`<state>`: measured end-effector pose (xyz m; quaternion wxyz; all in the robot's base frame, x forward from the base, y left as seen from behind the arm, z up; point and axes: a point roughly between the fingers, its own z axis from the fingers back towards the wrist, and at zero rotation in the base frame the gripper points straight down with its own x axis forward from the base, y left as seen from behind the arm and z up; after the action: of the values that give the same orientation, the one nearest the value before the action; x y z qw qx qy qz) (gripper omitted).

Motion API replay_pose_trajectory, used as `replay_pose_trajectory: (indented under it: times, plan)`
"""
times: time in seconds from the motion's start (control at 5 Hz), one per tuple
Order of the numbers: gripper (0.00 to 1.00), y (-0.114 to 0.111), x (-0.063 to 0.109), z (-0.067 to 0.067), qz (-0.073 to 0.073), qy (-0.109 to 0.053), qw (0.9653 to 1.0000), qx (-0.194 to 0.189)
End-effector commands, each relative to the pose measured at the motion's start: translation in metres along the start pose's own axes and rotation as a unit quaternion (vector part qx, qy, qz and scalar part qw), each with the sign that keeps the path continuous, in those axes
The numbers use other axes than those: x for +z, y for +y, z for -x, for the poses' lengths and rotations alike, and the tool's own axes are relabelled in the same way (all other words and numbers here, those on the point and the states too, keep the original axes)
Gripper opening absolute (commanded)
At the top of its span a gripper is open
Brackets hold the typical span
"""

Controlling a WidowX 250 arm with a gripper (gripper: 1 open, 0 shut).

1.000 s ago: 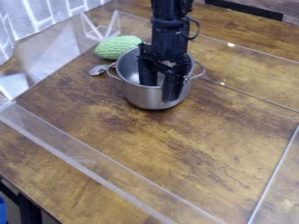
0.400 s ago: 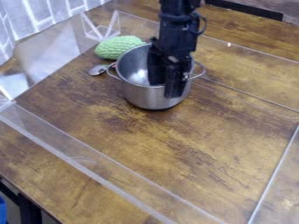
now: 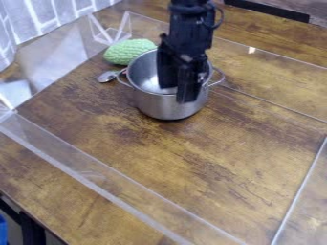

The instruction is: Move the pink spoon to the left side of the table

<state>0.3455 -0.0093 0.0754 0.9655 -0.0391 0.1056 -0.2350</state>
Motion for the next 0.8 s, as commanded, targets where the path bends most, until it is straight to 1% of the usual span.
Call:
replay_pose_trajectory:
  times: [0.0,0.2,0.6]
  plan:
    - [1.0,-0.005,0.042,0.009,-0.02,-0.055,0.998,0.024]
    - [1.0,-0.012,0.044,0.007,-0.015,-0.054,0.9977,0.038]
    - [1.0,-0.018,0.026,0.004,-0.004,-0.048,0.9979,0.042]
